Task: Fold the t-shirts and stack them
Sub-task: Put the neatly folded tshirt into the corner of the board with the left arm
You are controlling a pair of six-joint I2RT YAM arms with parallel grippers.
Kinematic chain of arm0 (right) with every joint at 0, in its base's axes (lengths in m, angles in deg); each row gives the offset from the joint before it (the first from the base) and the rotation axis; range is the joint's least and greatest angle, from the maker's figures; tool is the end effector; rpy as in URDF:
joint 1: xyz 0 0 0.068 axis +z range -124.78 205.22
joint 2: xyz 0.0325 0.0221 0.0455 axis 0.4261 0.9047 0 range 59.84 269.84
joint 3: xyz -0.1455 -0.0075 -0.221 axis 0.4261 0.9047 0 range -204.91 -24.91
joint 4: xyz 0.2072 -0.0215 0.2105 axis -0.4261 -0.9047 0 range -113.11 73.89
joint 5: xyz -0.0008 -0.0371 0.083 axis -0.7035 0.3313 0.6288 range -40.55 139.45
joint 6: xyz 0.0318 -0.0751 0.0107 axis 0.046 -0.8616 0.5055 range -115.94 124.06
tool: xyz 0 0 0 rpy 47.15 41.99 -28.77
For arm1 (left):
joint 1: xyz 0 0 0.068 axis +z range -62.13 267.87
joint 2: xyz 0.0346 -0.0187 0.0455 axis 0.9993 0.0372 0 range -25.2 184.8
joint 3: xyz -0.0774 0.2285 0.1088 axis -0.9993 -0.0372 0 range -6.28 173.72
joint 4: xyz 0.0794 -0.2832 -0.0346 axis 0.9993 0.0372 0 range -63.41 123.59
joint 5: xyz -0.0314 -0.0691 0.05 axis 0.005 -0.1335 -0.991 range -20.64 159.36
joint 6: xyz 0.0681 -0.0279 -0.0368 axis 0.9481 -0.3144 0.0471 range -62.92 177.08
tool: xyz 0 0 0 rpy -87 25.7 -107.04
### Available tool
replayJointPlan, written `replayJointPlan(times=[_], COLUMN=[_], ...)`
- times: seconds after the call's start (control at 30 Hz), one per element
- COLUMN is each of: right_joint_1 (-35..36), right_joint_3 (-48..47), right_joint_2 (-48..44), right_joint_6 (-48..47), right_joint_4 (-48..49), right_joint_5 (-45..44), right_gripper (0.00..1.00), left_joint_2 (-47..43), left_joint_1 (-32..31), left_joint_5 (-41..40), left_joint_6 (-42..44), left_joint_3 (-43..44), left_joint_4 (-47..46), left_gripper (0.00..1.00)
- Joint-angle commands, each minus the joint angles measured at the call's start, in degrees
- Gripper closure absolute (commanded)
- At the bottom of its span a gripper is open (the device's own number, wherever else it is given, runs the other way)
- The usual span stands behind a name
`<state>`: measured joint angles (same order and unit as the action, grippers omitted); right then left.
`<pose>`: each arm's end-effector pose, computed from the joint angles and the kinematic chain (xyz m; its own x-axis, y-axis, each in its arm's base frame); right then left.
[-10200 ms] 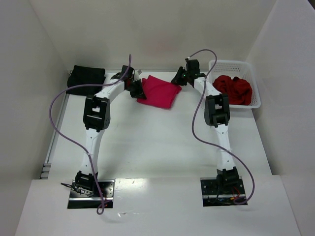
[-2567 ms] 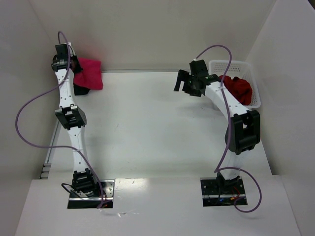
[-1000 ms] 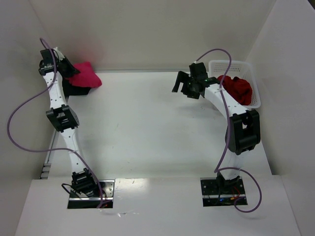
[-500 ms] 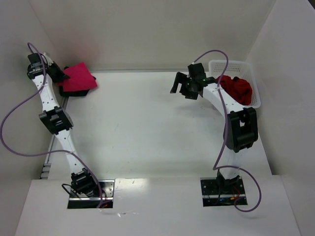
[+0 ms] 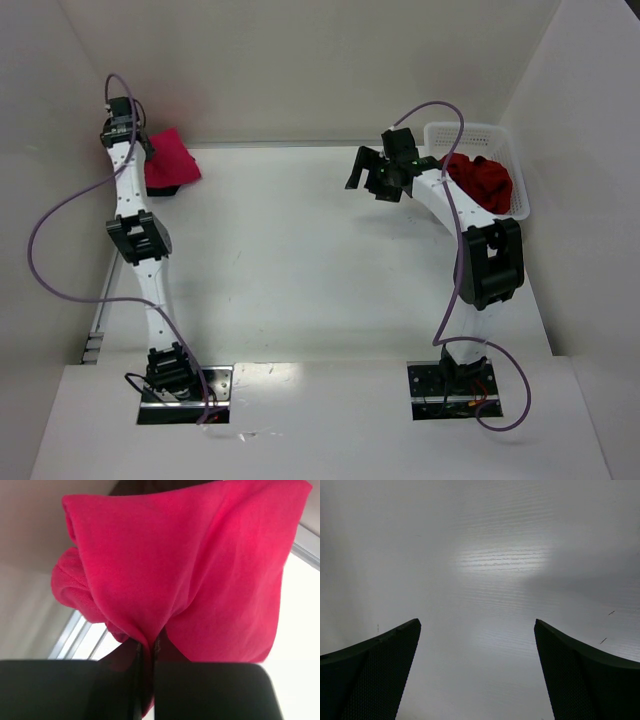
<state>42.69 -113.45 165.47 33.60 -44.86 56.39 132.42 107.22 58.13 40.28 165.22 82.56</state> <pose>0.4522 0.1514 0.2301 -0.7818 0.2671 -0.5634 0.0083 0.9080 0.4189 0.5826 0.2193 0.2400 -0.4720 -0.4662 -0.7482 -0.6244 0.7760 -0.0896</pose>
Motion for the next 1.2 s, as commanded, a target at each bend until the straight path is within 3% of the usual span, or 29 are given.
replayJointPlan(times=[0.0, 0.2, 0.37, 0.4, 0.47, 0.63, 0.7, 1.0, 1.07, 1.17], right_joint_1=[-0.16, -0.16, -0.16, -0.16, -0.16, -0.16, -0.16, -0.16, -0.16, -0.16], right_joint_3=[-0.51, 0.03, -0.5, -0.5, -0.5, -0.5, -0.5, 1.78, 1.26, 0.03], right_joint_2=[-0.68, -0.68, 0.37, 0.37, 0.37, 0.37, 0.37, -0.77, -0.77, -0.77], right_joint_6=[-0.54, -1.06, -1.59, -1.59, -1.59, -1.59, -1.59, -1.59, -2.21, -3.43], right_joint_4=[2.65, 2.12, 2.12, 2.12, 2.12, 2.64, 2.65, 5.11, 5.11, 6.42], right_joint_5=[0.44, 0.44, 0.97, 1.49, 1.5, 1.5, 1.5, 2.64, 2.64, 3.34], right_gripper=[0.0, 0.0, 0.0, 0.0, 0.0, 0.0, 0.0, 0.0, 0.0, 0.0], left_joint_2=[-3.2, -2.14, -2.14, -2.14, -2.84, -4.51, -6.09, -11.11, -9.54, -6.2], left_joint_1=[-2.39, -2.92, -2.39, -1.78, -1.78, -2.3, -2.91, -9.41, -11.17, -15.39], left_joint_5=[-18.37, -28.23, -29.47, -29.47, -28.68, -24.21, -22.18, -13.14, -13.12, -19.69], left_joint_6=[4.39, 4.4, 3.88, 3.88, 3.36, 2.82, 2.3, 2.3, 2.3, 2.3], left_joint_3=[0.95, -0.38, -0.9, -0.9, -1.52, -2.05, -2.74, -7.4, -7.41, -7.41], left_joint_4=[-3.84, -5.08, -5.08, -5.08, -5.08, -3.59, -2.89, -4.02, -4.02, -4.02], left_gripper=[0.97, 0.95, 0.91, 0.85, 0.45, 0.09, 0.0, 0.0, 0.0, 0.0])
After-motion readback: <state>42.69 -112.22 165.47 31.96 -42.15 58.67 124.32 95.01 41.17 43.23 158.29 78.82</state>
